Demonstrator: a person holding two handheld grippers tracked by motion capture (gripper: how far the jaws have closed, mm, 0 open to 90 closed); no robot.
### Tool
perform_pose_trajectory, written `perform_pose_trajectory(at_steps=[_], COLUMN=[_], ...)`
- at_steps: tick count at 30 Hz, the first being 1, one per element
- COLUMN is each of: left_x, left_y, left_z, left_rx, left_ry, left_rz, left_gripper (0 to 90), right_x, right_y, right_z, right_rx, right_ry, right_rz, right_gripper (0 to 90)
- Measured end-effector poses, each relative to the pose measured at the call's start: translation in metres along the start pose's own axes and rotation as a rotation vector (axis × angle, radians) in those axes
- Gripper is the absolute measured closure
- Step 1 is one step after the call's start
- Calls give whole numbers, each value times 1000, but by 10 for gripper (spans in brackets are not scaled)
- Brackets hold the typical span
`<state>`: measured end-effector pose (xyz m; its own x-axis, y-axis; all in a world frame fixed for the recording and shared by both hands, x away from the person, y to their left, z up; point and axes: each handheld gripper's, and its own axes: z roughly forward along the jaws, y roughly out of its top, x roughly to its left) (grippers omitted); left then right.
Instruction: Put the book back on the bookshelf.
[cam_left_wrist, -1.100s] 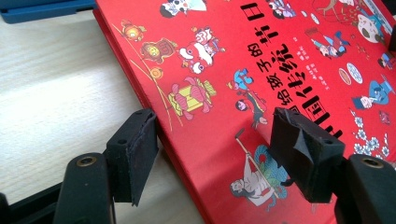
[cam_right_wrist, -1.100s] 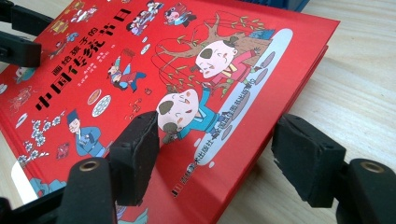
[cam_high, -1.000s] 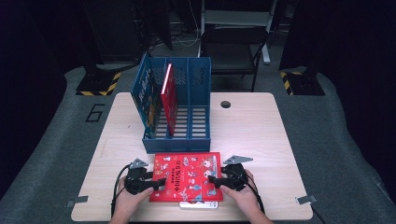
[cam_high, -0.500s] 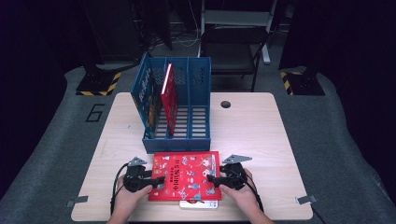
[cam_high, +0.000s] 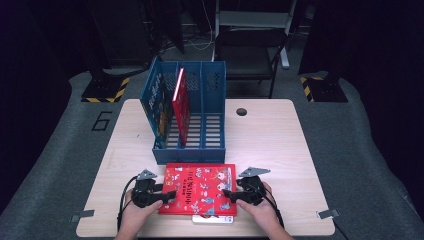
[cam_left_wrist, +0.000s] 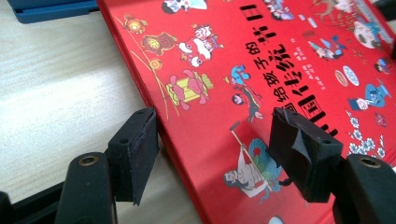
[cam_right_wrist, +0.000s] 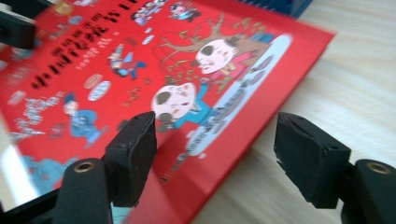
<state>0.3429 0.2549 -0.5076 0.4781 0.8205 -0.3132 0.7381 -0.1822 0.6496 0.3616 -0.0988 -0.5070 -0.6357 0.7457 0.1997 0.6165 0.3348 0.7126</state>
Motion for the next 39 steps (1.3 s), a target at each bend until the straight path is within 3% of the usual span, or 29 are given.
perform_pose_trajectory(at_steps=[4, 7, 14, 16, 19, 24, 29, 35, 39], left_x=[-1, -2, -3, -5, -6, -6, -8, -8, -5], left_y=[-3, -4, -8, -9, -11, -17, -21, -23, -23], left_z=[-1, -3, -11, -13, -14, -16, -18, -16, -16], left_rx=[-5, -5, -8, -2, -15, 0, 31, 28, 52], left_ry=[3, 3, -19, -36, -26, -23, -49, -35, -46], left_rz=[-3, -4, -7, -11, -29, -35, -40, -44, -44], left_gripper=[322, 315, 314, 305, 298, 296, 297, 290, 280], right_x=[-2, -2, 4, 8, 13, 20, 21, 18, 20], right_y=[-1, -1, -9, -10, -10, -15, -21, -21, -22], right_z=[-2, -5, -18, -23, -26, -33, -40, -34, -27], right_rx=[3, 5, 47, 47, 44, 64, 53, 42, 64], right_ry=[-8, -12, 36, 42, 35, 37, 24, 48, 34], right_rz=[18, -1, 9, 6, 0, -8, -17, 3, -20], right_gripper=[296, 311, 362, 371, 389, 443, 466, 431, 440])
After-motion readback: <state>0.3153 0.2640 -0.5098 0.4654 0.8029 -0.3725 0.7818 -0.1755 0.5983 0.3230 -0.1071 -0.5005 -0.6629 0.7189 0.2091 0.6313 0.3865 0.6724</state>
